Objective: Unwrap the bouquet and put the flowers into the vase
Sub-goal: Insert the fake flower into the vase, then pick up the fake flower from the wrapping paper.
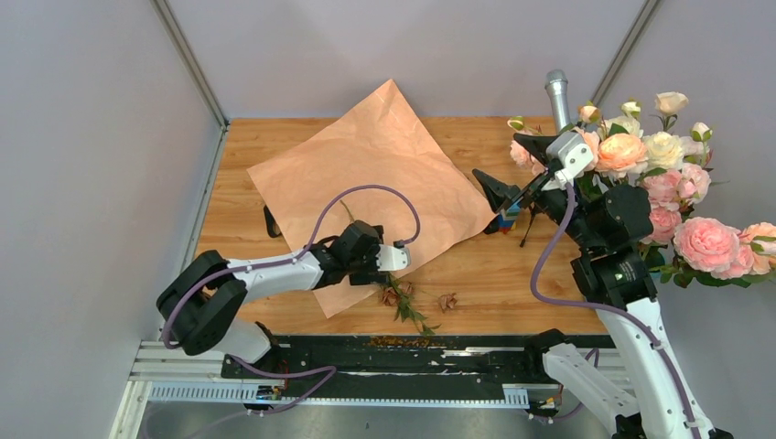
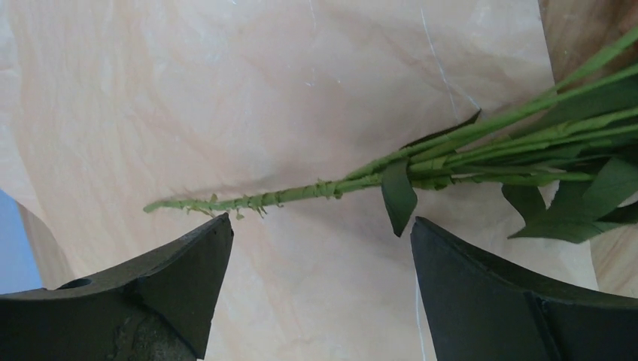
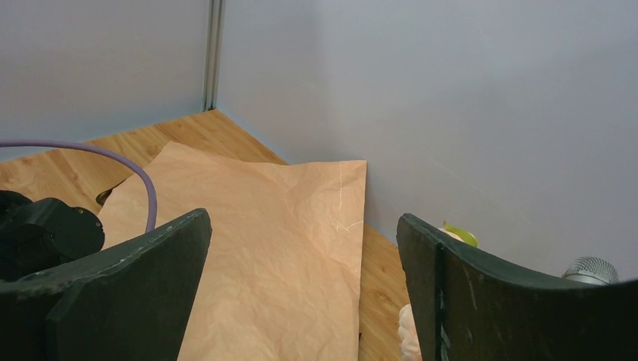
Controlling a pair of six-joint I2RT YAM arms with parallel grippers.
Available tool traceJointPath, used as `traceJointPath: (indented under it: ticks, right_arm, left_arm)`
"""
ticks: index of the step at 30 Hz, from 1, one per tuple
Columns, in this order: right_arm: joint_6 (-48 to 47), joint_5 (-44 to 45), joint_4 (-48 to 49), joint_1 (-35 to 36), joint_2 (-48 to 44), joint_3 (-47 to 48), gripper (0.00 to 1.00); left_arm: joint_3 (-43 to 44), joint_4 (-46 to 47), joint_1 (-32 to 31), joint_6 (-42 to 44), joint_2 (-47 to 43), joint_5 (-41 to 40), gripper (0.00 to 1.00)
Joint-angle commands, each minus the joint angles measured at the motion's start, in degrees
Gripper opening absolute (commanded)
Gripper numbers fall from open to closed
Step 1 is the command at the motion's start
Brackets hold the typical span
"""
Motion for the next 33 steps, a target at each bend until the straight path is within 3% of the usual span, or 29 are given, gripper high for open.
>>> traceJointPath:
  ticks: [1, 3, 13, 19, 25, 33]
  right_arm:
    - [0.74, 0.04, 2.72, 0.31, -0.54, -0.82, 0.94]
    - [0.65, 0.20, 2.87, 0.35, -0.41, -1.17, 0.93]
    - [0.02, 1.01, 3.09, 0.36, -0.48, -1.82, 0.91]
    - [-0.34, 1.83, 3.11, 0.27, -0.87, -2.11, 0.91]
    - [-0.52, 3.06, 3.09, 0.20, -1.31, -2.29, 0.91]
    - [0.19, 3.62, 3.05, 0.27, -2.35, -2.29, 0.91]
  left_arm:
    - [2.59, 3.16, -0.63, 3.28, 1.77, 1.23, 0.94]
    - [3.31, 3.04, -0.98, 3.61, 2.80, 1.21, 0.90]
    - [5.52, 0.35, -2.78, 3.66, 6.37, 0.52, 0.47]
    - [4.83, -0.35, -3.77, 4.07, 3.17, -1.16, 0.20]
    - [4.74, -2.05, -3.97, 2.48, -1.62, -2.05, 0.00]
    - [3.22, -1.05, -3.92, -2.90, -7.36, -2.84, 0.00]
